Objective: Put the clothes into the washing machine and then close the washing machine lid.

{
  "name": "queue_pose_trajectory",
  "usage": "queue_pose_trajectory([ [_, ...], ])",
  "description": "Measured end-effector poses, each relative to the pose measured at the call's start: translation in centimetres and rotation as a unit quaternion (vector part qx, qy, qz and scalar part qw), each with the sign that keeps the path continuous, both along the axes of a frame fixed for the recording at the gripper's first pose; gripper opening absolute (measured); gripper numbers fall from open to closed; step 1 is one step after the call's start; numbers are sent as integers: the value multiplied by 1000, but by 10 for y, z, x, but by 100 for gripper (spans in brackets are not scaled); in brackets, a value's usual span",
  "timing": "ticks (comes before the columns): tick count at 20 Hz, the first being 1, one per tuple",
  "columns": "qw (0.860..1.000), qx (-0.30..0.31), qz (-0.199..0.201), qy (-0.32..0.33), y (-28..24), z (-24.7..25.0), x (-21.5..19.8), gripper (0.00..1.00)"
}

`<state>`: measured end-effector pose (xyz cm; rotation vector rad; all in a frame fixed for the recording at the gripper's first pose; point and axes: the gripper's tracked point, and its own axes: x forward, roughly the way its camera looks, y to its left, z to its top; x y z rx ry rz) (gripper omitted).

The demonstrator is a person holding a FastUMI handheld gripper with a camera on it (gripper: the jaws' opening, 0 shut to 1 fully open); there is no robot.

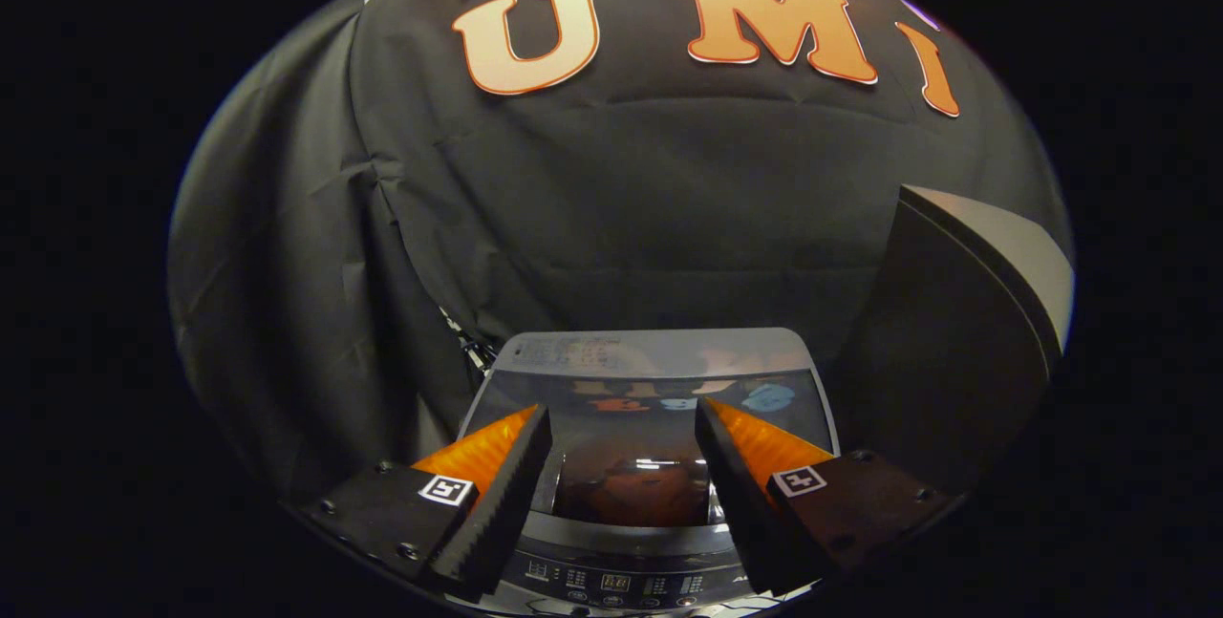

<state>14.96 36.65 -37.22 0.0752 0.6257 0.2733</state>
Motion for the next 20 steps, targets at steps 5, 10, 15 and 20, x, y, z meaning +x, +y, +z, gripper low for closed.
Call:
queue_pose_trajectory([
  [5, 1000, 10, -1, -26, -8, 36, -5, 98],
  [10, 998, 27, -2, -54, -17, 89, -11, 98],
  [15, 991, 32, -2, -129, -49, 176, -28, 98],
  [20, 979, 35, -26, -200, -118, 263, -45, 98],
])
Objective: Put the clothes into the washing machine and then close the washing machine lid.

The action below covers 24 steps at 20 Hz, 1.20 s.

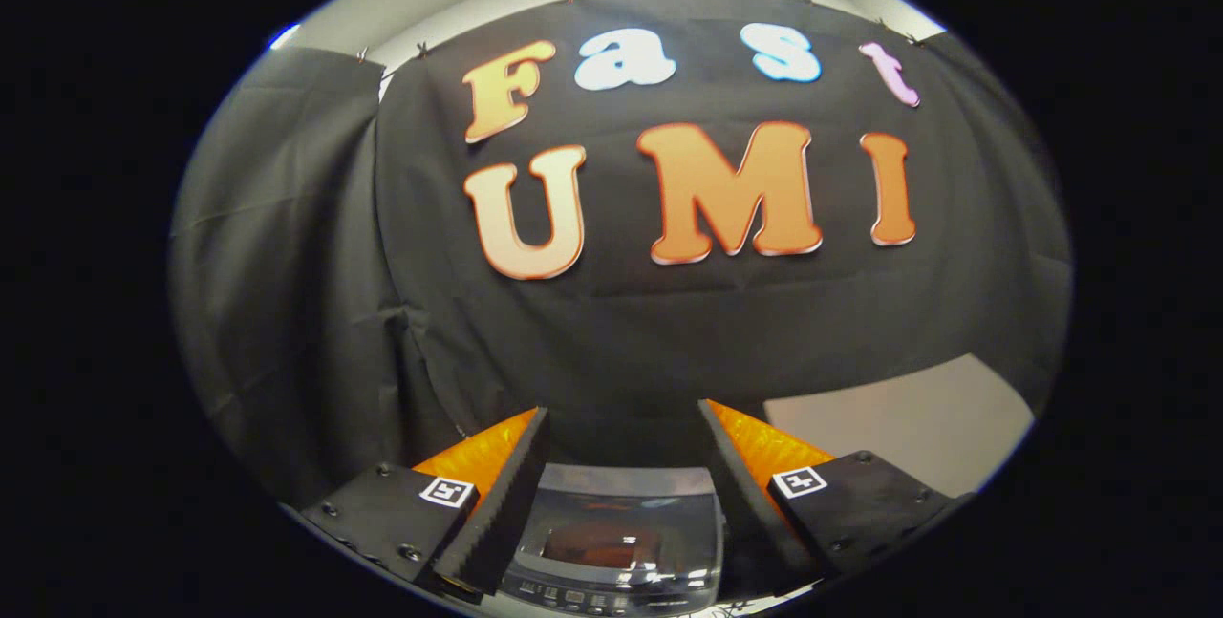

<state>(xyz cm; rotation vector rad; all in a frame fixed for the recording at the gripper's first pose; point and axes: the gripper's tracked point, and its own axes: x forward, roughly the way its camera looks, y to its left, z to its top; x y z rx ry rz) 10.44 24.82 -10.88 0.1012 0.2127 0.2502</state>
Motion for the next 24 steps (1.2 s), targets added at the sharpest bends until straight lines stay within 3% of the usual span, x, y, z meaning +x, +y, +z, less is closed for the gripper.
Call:
queue_pose_trajectory([
  [6, 997, -22, -49, -50, -112, 74, -28, 98],
  [13, 992, -1, -91, -90, -208, 123, -67, 97],
  [20, 988, -14, -111, -105, -258, 140, -84, 97],
  [24, 989, -10, -105, -107, -258, 146, -85, 97],
])
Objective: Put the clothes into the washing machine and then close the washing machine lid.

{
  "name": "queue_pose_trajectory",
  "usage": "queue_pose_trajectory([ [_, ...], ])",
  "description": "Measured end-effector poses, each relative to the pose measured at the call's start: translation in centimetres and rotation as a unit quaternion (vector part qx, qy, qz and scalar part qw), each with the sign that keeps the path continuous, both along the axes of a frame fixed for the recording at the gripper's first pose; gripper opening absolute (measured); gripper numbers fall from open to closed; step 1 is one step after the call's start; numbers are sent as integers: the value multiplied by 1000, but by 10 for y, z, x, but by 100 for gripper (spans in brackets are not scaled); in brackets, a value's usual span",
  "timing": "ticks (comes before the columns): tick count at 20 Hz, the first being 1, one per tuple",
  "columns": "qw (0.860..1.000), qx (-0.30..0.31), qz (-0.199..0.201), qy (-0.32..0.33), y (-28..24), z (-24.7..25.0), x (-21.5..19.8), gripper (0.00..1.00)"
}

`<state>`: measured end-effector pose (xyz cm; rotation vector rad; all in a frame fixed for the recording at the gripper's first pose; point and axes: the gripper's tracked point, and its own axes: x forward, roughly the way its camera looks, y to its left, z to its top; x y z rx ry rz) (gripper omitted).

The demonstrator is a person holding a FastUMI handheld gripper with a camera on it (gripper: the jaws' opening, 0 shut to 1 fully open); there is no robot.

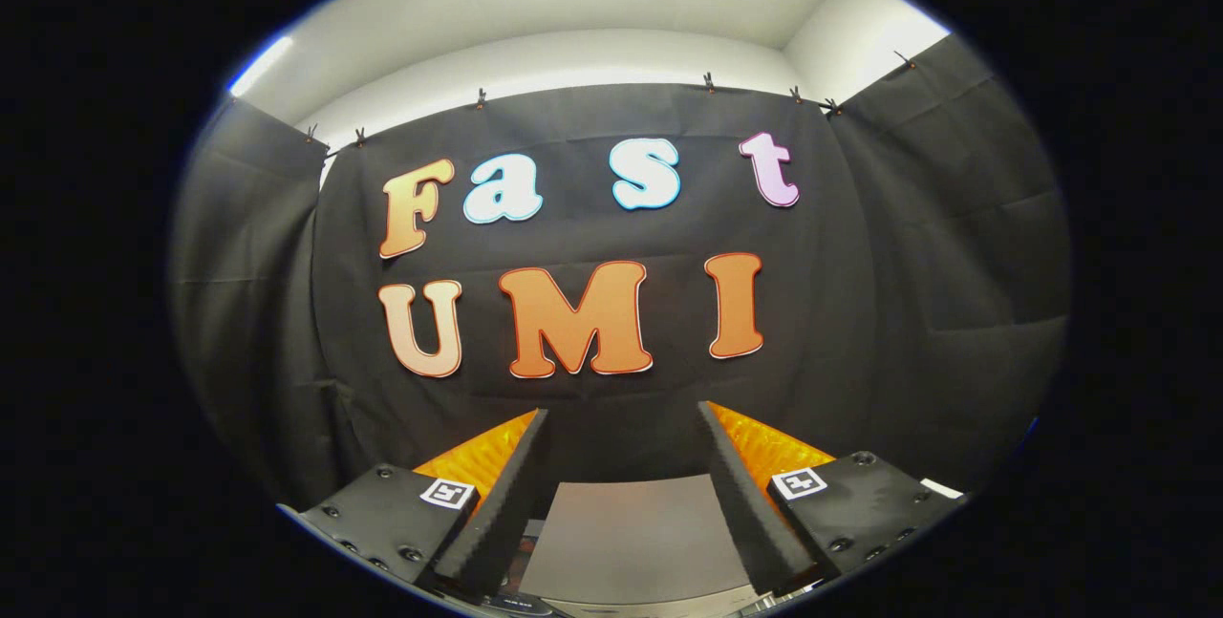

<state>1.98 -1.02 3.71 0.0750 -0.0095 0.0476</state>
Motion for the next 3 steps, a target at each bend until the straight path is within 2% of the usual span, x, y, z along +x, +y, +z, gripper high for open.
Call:
queue_pose_trajectory([
  [3, 1000, 0, 1, -1, 2, 0, 2, 97],
])
